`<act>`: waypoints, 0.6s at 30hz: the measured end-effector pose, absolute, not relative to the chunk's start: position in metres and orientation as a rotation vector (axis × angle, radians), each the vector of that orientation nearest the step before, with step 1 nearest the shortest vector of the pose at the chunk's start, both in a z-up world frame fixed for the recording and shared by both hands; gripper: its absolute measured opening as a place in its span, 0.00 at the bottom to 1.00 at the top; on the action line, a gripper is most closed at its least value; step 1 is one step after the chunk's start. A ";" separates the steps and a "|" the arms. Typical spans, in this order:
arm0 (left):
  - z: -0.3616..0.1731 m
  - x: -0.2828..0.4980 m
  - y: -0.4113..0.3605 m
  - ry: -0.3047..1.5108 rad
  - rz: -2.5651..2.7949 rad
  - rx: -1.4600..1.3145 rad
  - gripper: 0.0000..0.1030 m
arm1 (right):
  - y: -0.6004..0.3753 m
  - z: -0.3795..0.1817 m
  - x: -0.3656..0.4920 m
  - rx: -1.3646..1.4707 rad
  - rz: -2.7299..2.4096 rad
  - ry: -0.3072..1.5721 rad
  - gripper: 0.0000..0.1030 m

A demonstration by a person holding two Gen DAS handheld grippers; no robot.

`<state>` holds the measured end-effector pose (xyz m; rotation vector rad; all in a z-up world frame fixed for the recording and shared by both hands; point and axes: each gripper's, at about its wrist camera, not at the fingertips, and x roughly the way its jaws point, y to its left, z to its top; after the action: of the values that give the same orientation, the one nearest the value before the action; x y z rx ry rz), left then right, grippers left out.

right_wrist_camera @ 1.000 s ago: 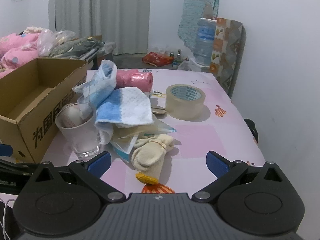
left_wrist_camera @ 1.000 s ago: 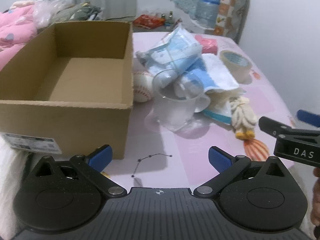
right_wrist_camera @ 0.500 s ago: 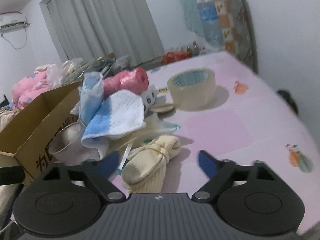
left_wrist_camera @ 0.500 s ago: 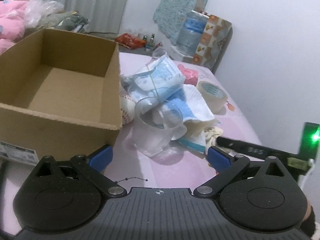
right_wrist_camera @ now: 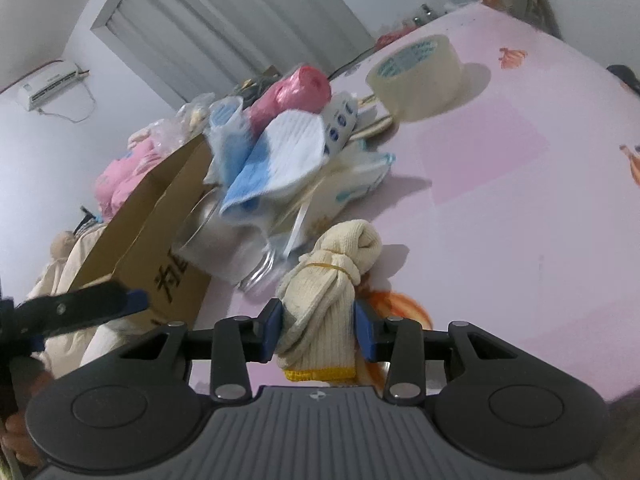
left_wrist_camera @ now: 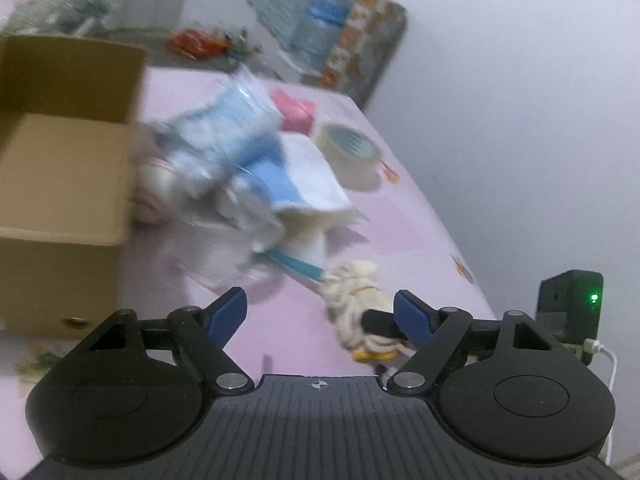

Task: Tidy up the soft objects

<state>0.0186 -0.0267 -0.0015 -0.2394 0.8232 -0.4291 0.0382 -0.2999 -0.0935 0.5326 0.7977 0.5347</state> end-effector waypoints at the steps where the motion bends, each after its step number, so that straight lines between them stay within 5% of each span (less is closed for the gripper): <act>1: -0.003 0.021 -0.031 0.840 -0.445 -0.237 0.78 | -0.298 -0.093 0.035 0.528 0.543 0.794 0.31; 18: -0.058 0.090 -0.110 1.126 -0.493 -0.104 0.78 | -0.292 -0.094 0.011 0.309 0.641 0.659 0.50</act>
<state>0.0901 -0.1098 -0.0577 -0.1039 1.1257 -0.4935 0.0113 -0.2919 -0.0944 0.3093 0.6588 0.6411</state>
